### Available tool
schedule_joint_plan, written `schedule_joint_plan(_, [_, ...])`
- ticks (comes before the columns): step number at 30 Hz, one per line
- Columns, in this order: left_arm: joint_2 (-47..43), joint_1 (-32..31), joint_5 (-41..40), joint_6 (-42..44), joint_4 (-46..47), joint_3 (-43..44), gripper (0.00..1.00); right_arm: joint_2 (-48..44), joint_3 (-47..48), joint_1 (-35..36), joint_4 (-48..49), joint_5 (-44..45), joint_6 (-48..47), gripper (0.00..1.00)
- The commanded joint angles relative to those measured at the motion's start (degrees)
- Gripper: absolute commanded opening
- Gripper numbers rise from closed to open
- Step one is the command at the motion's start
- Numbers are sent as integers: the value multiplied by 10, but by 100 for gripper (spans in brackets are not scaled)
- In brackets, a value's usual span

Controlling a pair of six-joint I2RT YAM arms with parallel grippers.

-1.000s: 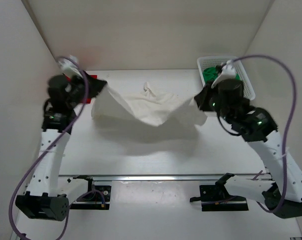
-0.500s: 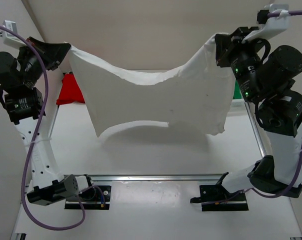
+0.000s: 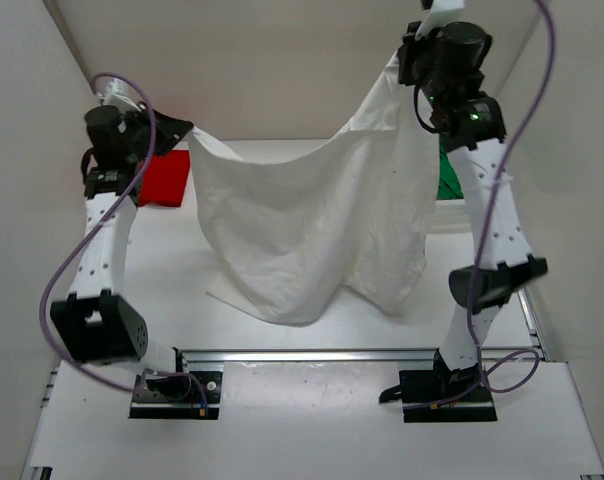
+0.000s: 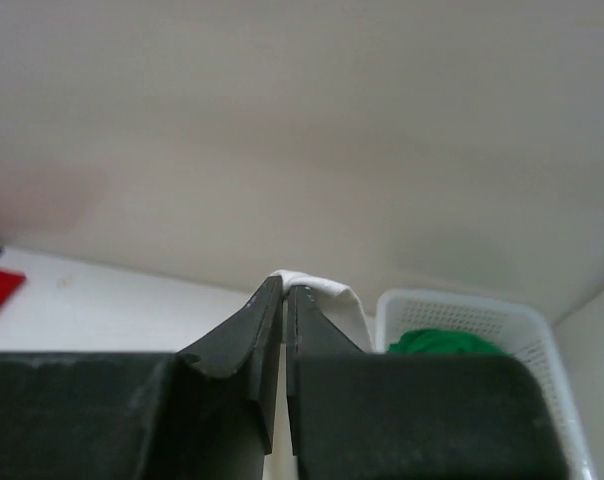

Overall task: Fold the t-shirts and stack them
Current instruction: Flatten out the tshirt

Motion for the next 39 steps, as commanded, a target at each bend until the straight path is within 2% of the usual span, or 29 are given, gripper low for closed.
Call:
schedule_joint_plan(1, [74, -20, -67, 36, -7, 14, 0, 88, 62, -51, -14, -152, 59, 0])
schedule_joint_plan(2, [110, -24, -65, 35, -12, 47, 0, 113, 85, -67, 2, -172, 78, 0])
schedule_joint_plan(4, [159, -30, -60, 28, -32, 119, 0, 121, 70, -86, 47, -196, 99, 1])
schedule_joint_plan(6, [219, -37, -55, 21, -54, 231, 0, 126, 85, -110, 100, -207, 132, 0])
schedule_joint_plan(10, [272, -18, -33, -12, -74, 401, 0, 89, 92, -126, 195, -196, 156, 1])
schedule_joint_plan(14, [252, 17, -17, -58, -23, 420, 0, 38, 78, -128, 243, -199, 153, 0])
schedule_joint_plan(18, [202, 54, -17, -67, 12, 367, 0, -2, 44, -120, 214, -214, 147, 0])
schedule_joint_plan(20, [174, 61, -22, -58, 10, 340, 0, -20, 18, -98, 186, -191, 115, 0])
schedule_joint_plan(24, [109, 63, -27, -33, 37, 210, 0, -54, -62, -78, 117, -166, 91, 0])
schedule_joint_plan(27, [42, 62, -34, -23, 90, 30, 0, -160, -270, -64, 168, -146, 83, 0])
schedule_joint_plan(28, [15, 64, -34, -14, 92, 4, 0, -180, -361, -59, 182, -137, 84, 0])
schedule_joint_plan(30, [-41, 64, -48, 0, 101, -108, 0, -244, -505, -63, 192, -137, 114, 0])
schedule_joint_plan(31, [-53, 64, -55, 14, 102, -138, 0, -260, -541, -68, 197, -145, 121, 0])
schedule_joint_plan(33, [-112, 71, -62, 19, 104, -263, 0, -338, -699, -69, 227, -157, 156, 0])
schedule_joint_plan(37, [-180, 84, -77, 37, 119, -466, 0, -441, -872, -45, 219, -162, 223, 0])
schedule_joint_plan(39, [-205, 90, -64, 38, 131, -533, 0, -470, -955, -37, 191, -159, 252, 1])
